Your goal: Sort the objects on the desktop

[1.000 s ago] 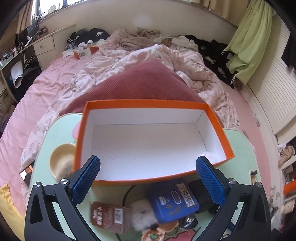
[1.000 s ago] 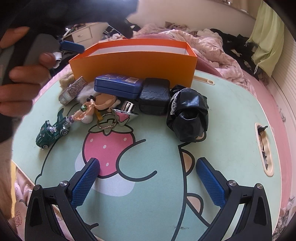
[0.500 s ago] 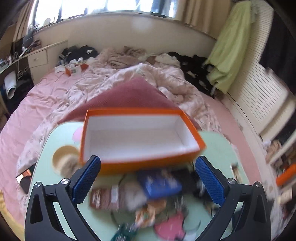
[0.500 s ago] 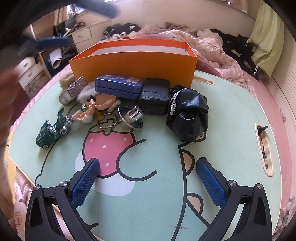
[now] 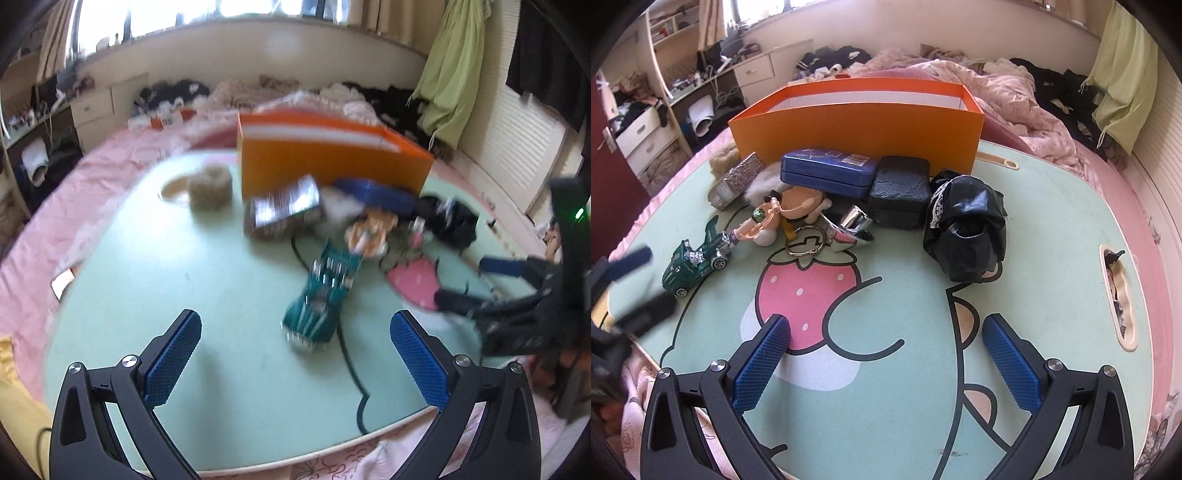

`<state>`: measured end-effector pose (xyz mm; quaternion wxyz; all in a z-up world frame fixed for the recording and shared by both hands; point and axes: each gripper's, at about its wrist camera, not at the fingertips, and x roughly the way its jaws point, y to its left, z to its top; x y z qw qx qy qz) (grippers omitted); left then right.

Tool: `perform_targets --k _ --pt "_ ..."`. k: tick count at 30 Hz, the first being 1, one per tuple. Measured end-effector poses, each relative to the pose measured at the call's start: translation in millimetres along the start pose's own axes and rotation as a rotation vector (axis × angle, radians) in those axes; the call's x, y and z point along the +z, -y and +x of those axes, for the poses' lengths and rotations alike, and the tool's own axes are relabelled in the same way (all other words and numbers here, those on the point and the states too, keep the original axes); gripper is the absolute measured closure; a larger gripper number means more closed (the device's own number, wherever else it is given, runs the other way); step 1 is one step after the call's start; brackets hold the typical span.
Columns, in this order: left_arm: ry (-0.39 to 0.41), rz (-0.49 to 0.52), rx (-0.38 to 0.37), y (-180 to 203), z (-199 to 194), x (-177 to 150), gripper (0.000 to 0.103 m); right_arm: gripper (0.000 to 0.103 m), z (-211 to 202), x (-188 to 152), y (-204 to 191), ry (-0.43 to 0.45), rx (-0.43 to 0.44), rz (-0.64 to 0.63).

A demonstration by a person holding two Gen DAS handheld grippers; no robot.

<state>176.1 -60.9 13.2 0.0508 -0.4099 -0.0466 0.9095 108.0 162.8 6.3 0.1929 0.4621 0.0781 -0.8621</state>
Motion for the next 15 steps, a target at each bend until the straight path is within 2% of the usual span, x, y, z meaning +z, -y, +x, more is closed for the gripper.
perform_targets --k 4,8,15 --pt "0.062 0.107 0.084 16 7 -7 0.0 0.0 -1 1 1 0.0 -0.001 0.001" --pt "0.08 0.136 0.044 21 11 -12 0.0 0.0 -1 2 1 0.0 0.002 0.003" --pt "0.089 0.136 0.043 19 13 -12 0.0 0.0 -1 2 2 0.0 0.001 -0.001"
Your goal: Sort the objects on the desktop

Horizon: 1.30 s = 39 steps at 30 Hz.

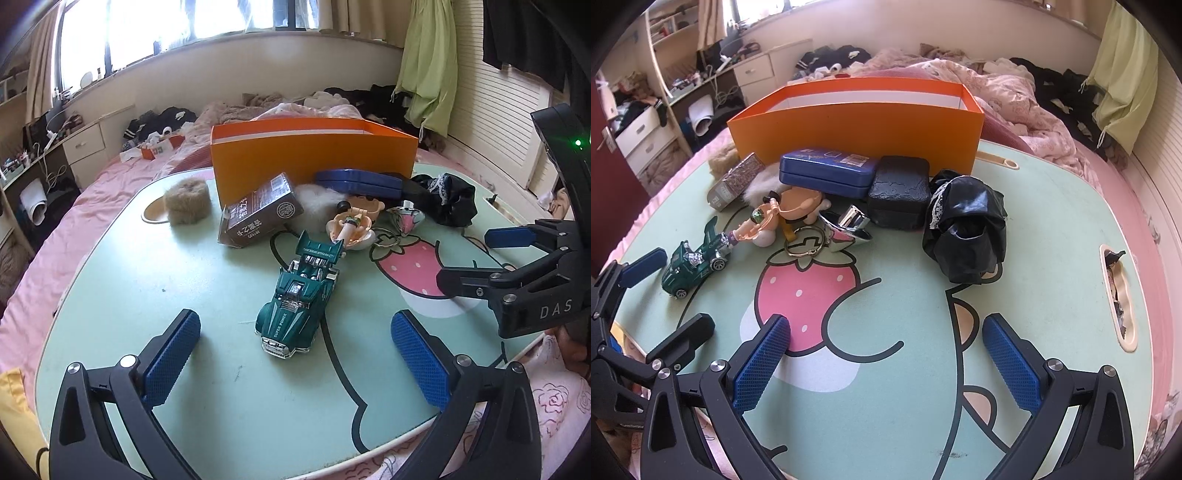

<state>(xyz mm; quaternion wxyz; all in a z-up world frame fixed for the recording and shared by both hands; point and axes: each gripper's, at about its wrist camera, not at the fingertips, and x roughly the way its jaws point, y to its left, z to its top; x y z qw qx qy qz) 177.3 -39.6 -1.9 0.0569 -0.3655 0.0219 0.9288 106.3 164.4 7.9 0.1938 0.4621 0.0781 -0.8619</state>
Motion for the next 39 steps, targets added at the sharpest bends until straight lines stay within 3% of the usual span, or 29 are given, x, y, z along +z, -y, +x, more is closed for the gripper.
perform_targets --k 39 --pt "0.047 -0.001 0.004 1.2 -0.4 1.1 0.0 0.0 3.6 -3.0 1.5 0.029 -0.017 0.011"
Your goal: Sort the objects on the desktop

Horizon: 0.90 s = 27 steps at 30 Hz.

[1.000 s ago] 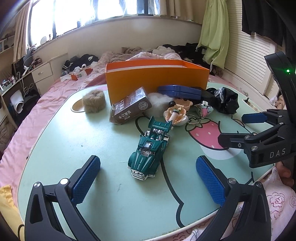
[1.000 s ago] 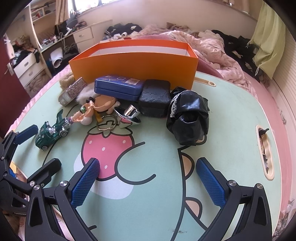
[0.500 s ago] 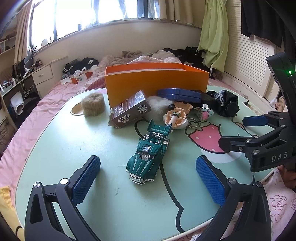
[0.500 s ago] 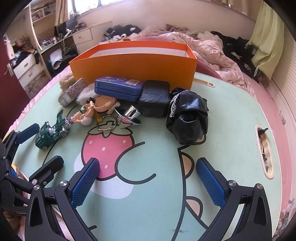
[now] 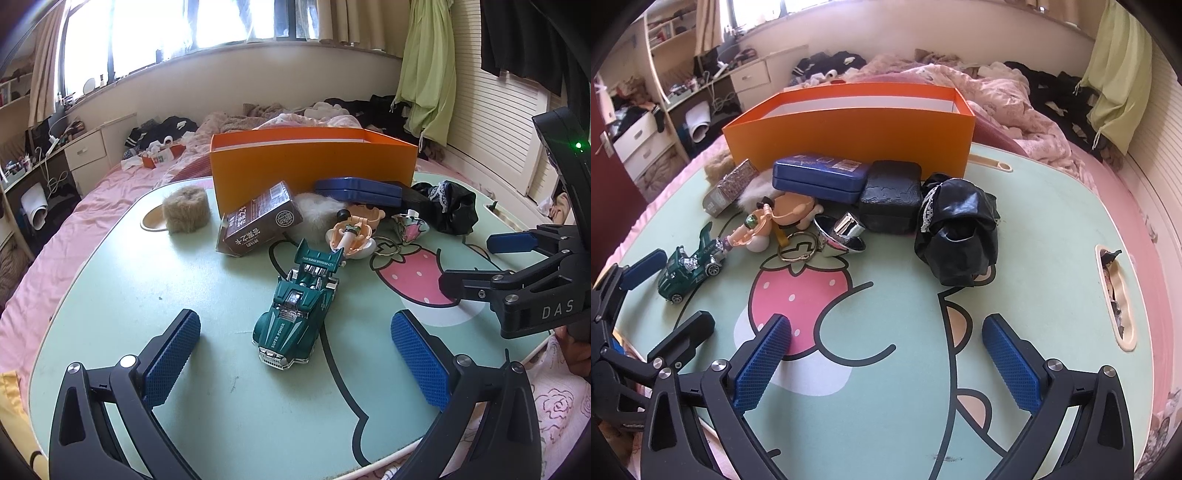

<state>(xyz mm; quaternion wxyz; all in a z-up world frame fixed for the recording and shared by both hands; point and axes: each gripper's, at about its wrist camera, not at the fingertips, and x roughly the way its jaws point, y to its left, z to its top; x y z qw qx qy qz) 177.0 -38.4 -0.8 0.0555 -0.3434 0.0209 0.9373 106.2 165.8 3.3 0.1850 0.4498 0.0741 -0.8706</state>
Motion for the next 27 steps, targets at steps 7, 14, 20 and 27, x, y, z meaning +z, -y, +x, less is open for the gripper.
perform_targets --k 7,14,20,27 --pt "0.001 0.0 0.0 -0.1 -0.1 0.0 0.0 0.0 1.5 1.5 -0.3 -0.009 0.004 -0.007" --pt "0.001 0.0 0.0 0.3 -0.2 0.5 0.0 0.0 1.6 1.2 -1.6 -0.012 0.007 -0.007" --pt "0.002 0.0 0.0 0.0 -0.1 0.8 0.0 0.0 2.1 1.4 0.2 -0.013 0.011 -0.009" --pt "0.002 0.0 0.0 0.4 -0.2 0.3 0.0 0.003 0.7 0.7 -0.5 -0.007 0.017 -0.012"
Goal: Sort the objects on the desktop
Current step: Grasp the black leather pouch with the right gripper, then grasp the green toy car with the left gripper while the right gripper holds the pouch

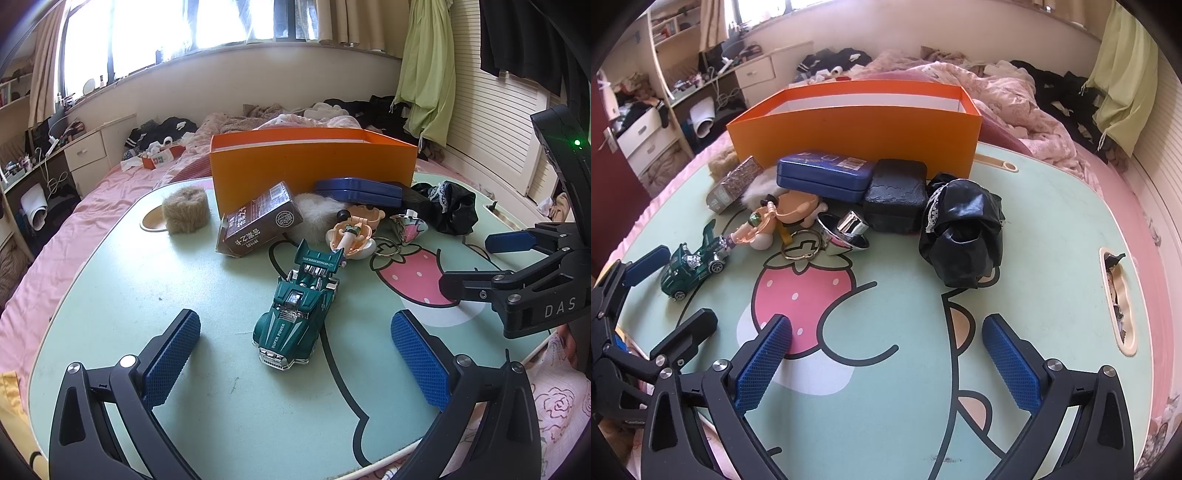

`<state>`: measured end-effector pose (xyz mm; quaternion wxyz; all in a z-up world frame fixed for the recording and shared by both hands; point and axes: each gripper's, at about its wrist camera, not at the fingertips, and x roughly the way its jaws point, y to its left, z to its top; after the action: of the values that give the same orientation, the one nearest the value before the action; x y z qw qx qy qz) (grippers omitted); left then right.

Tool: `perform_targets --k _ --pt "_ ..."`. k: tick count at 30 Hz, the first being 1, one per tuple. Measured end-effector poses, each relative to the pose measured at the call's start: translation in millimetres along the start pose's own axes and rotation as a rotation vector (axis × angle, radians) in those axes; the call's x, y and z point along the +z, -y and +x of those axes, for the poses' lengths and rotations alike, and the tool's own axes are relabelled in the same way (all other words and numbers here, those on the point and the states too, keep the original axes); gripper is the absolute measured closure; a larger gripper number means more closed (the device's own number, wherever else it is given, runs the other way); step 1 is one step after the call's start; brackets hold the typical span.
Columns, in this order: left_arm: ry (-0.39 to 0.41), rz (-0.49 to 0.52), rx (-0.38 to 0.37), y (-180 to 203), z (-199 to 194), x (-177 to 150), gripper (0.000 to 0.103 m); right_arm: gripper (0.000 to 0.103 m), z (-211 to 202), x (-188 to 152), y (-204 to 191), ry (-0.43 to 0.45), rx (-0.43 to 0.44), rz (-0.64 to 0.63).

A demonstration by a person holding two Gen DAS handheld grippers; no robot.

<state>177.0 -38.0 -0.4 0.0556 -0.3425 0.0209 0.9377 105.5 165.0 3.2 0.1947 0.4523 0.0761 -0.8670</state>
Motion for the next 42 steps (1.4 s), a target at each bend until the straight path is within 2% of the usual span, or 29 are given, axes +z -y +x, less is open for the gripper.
perform_targets --k 2,5,10,16,21,22,23,24,30,37,42 --pt "0.0 0.0 0.0 0 0 0 0.0 0.021 -4 -1 1 0.022 -0.004 0.008" --pt "0.0 0.0 0.0 0 0 0 0.0 0.033 -9 -1 8 0.05 0.016 0.04" --pt "0.001 0.0 0.0 0 0 0 0.0 0.034 -21 6 30 0.115 0.032 0.128" --pt "0.002 0.0 0.0 1 0 0 0.0 0.034 -19 27 43 0.11 -0.034 0.125" --pt "0.002 0.0 0.0 1 0 0 0.0 0.034 -4 45 52 0.081 -0.016 0.154" --pt "0.002 -0.001 0.0 0 0 0 0.0 0.044 1 47 55 0.071 0.01 0.17" --pt "0.003 -0.001 -0.001 0 0 0 0.0 0.067 5 47 58 0.059 0.035 0.186" --pt "0.003 -0.001 0.0 0 0 -1 0.0 0.073 7 47 60 0.047 0.051 0.201" --pt "0.013 -0.017 0.012 -2 -2 1 0.0 0.074 -10 32 67 0.105 0.107 0.231" --pt "0.081 -0.129 -0.075 -21 -15 1 0.0 0.074 -37 17 77 0.167 0.105 0.259" --pt "0.076 -0.156 -0.15 -30 -15 6 0.004 0.074 -39 13 85 0.165 0.107 0.284"
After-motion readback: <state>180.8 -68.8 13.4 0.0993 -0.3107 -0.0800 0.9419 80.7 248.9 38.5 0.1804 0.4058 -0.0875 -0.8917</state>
